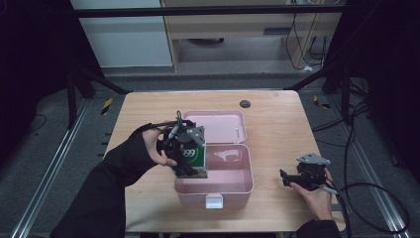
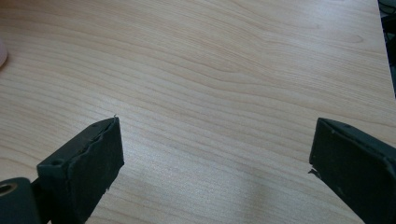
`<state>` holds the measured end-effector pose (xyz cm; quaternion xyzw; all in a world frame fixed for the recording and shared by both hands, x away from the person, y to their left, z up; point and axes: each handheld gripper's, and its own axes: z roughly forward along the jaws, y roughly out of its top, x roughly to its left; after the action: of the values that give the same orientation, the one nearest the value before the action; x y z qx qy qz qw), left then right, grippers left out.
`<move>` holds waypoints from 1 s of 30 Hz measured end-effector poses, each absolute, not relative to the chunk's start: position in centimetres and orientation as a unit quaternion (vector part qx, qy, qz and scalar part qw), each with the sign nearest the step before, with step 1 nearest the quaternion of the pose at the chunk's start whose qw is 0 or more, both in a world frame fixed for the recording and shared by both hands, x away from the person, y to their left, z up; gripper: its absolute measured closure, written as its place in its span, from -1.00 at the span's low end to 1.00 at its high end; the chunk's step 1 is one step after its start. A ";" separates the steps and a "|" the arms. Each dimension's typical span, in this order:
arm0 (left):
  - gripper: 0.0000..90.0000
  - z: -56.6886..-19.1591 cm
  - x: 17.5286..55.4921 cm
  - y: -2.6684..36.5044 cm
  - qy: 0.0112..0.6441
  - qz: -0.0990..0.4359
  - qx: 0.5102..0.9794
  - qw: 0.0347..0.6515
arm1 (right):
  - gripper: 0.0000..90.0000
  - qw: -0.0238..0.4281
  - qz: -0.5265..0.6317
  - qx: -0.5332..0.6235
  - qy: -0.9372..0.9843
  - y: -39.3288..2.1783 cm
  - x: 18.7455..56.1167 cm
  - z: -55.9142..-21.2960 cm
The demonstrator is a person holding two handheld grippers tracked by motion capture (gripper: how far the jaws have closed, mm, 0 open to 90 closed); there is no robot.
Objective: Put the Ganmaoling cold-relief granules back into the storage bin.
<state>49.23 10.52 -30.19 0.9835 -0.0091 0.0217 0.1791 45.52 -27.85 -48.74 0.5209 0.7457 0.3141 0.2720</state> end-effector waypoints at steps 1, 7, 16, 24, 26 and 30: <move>-0.68 -30.3 49.3 10.4 -0.010 0.022 0.984 0.178 | -0.93 0.271 0.315 0.522 0.745 -27.8 45.5 -48.7; -0.68 -31.1 49.6 10.1 -0.014 0.017 0.985 0.171 | -0.93 0.272 0.314 0.521 0.745 -27.8 45.5 -48.8; -0.69 -32.0 49.8 9.6 -0.015 0.013 0.986 0.164 | -0.93 0.271 0.313 0.520 0.748 -27.8 45.6 -48.8; -0.69 -33.2 50.0 9.3 -0.016 0.009 0.988 0.153 | -0.93 0.271 0.310 0.518 0.750 -27.7 45.6 -48.9; -0.69 -33.7 50.0 9.4 -0.013 0.005 0.988 0.153 | -0.93 0.271 0.310 0.518 0.749 -27.7 45.6 -48.9; -0.69 -34.3 50.0 9.4 -0.014 0.008 0.989 0.144 | -0.93 0.271 0.310 0.517 0.750 -27.7 45.6 -49.0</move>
<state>49.99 9.41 -34.31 0.9895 -0.0141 0.0080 0.1438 45.64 -27.67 -48.96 0.5174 0.7500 0.3102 0.2712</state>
